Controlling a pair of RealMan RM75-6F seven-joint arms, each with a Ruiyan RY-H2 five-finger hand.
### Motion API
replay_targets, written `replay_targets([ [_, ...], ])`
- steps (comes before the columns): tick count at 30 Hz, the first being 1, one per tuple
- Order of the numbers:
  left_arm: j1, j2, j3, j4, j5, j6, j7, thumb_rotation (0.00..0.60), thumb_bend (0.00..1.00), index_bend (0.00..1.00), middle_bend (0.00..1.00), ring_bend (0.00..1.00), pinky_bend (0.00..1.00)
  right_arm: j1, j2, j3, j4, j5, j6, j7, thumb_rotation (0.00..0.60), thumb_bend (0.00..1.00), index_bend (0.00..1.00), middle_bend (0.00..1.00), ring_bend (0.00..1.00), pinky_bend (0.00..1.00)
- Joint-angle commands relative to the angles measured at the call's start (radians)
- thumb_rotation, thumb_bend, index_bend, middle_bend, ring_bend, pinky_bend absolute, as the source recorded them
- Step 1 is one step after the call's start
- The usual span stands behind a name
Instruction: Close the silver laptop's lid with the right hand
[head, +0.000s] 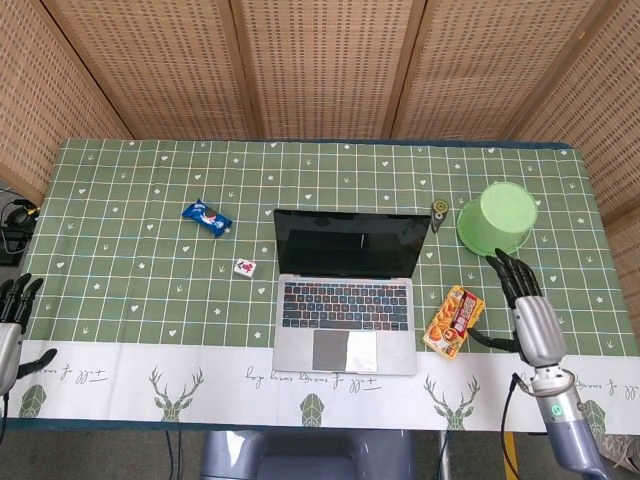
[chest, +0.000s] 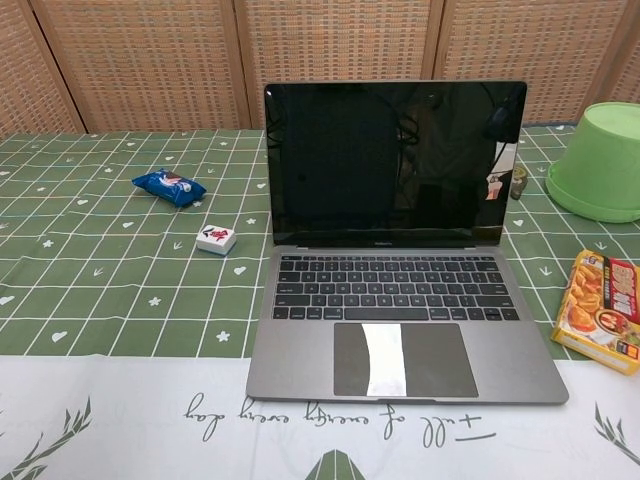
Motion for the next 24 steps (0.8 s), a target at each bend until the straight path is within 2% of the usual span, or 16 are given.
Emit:
replay_targets([
  [1, -0.001, 0.0, -0.002, 0.002, -0.003, -0.003, -0.002, 0.6, 0.0, 0.0, 0.0, 0.0, 0.0, 0.073, 0.048, 0.091, -0.118, 0.14, -0.149, 0.206, 0.6, 0.29, 0.0, 0.0, 0.0, 0.0],
  [4, -0.003, 0.0, -0.005, 0.005, -0.009, -0.005, -0.007, 0.6, 0.0, 0.0, 0.0, 0.0, 0.0, 0.115, 0.079, 0.146, -0.156, 0.229, -0.252, 0.334, 0.6, 0.37, 0.0, 0.0, 0.0, 0.0],
  [10, -0.003, 0.003, -0.008, 0.005, -0.013, -0.005, -0.011, 0.6, 0.0, 0.0, 0.0, 0.0, 0.0, 0.18, 0.084, 0.203, -0.124, 0.334, -0.374, 0.406, 0.6, 0.52, 0.0, 0.0, 0.0, 0.0],
  [16, -0.005, 0.006, -0.008, 0.004, -0.013, -0.009, -0.018, 0.6, 0.0, 0.0, 0.0, 0.0, 0.0, 0.234, 0.061, 0.243, -0.06, 0.43, -0.492, 0.484, 0.6, 0.53, 0.0, 0.0, 0.0, 0.0],
  [24, -0.009, 0.005, -0.009, 0.01, -0.023, -0.022, -0.023, 0.6, 0.0, 0.0, 0.0, 0.0, 0.0, 0.277, 0.005, 0.248, 0.055, 0.484, -0.592, 0.521, 0.6, 0.52, 0.0, 0.0, 0.0, 0.0],
])
